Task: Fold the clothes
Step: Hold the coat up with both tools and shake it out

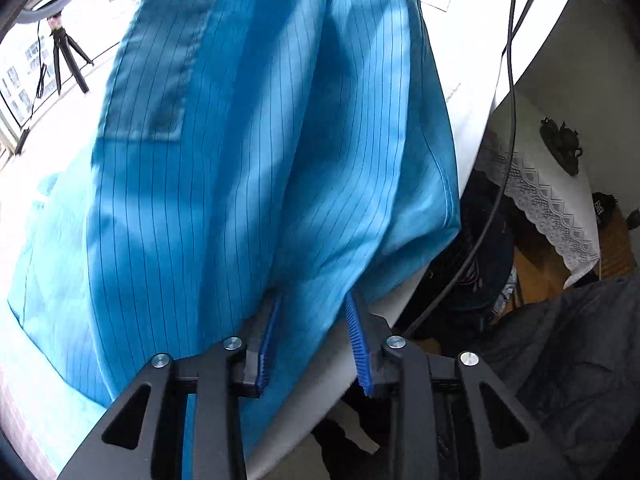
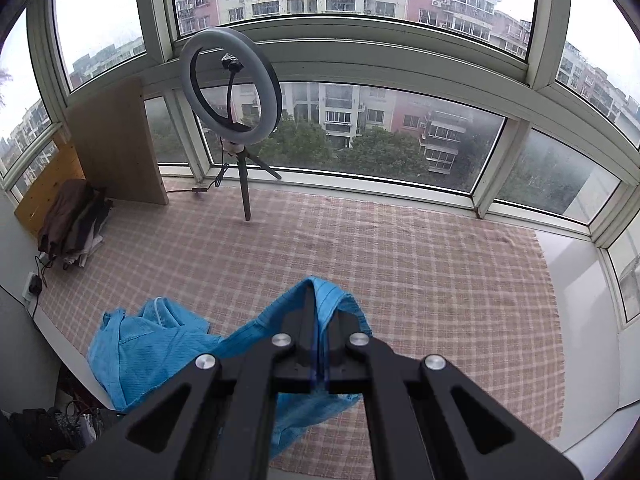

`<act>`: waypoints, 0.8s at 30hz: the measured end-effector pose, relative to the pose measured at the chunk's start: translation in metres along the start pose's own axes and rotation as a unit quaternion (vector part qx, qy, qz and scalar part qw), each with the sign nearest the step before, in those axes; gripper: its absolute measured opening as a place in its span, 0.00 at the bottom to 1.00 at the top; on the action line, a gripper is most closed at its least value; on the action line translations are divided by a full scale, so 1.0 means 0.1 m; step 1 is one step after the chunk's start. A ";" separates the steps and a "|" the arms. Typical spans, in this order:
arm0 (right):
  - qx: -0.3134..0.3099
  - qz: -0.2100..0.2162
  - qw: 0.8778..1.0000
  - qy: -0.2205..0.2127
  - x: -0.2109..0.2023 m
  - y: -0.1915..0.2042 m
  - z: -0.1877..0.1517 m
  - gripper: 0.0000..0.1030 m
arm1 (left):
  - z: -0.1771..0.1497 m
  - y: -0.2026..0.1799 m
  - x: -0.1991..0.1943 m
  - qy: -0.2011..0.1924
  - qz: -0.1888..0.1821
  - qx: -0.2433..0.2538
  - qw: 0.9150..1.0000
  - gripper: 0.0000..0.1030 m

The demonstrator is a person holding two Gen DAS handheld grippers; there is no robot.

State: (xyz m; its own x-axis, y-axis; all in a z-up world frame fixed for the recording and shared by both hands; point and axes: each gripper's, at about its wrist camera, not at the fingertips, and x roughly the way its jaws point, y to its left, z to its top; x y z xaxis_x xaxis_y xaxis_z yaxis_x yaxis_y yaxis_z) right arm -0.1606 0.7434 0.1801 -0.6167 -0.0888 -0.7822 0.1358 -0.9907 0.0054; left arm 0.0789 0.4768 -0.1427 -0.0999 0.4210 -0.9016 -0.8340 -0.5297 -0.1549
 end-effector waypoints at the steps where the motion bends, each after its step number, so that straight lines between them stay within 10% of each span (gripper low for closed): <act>1: 0.000 0.000 1.000 0.000 0.00 0.01 0.00 0.01 | -0.02 0.02 -0.01 -0.002 -0.003 0.002 1.000 0.31; 7: -0.003 0.003 1.000 -0.001 -0.03 0.06 0.01 0.01 | -0.09 0.12 0.13 -0.004 0.028 0.008 1.000 0.30; 10: -0.005 0.000 1.000 0.001 -0.04 0.08 0.00 0.01 | -0.09 0.21 0.20 -0.023 0.029 -0.023 0.999 0.00; 17: -0.007 -0.013 1.000 -0.001 -0.11 0.03 0.00 0.01 | -0.19 0.38 -0.49 -0.075 -0.066 -0.090 0.991 0.00; 24: 0.012 -0.014 1.000 0.005 -0.01 -0.15 -0.08 0.01 | -0.31 1.02 -1.12 -0.107 -0.033 -0.154 0.982 0.00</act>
State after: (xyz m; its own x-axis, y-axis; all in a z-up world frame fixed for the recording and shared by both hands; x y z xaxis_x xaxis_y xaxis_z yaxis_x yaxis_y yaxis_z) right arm -0.1555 0.7591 0.1755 -0.6124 -0.0597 -0.7883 0.1003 -0.9950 -0.0026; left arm 0.0221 0.3528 -0.0705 -0.1912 0.5888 -0.7853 -0.6417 -0.6804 -0.3539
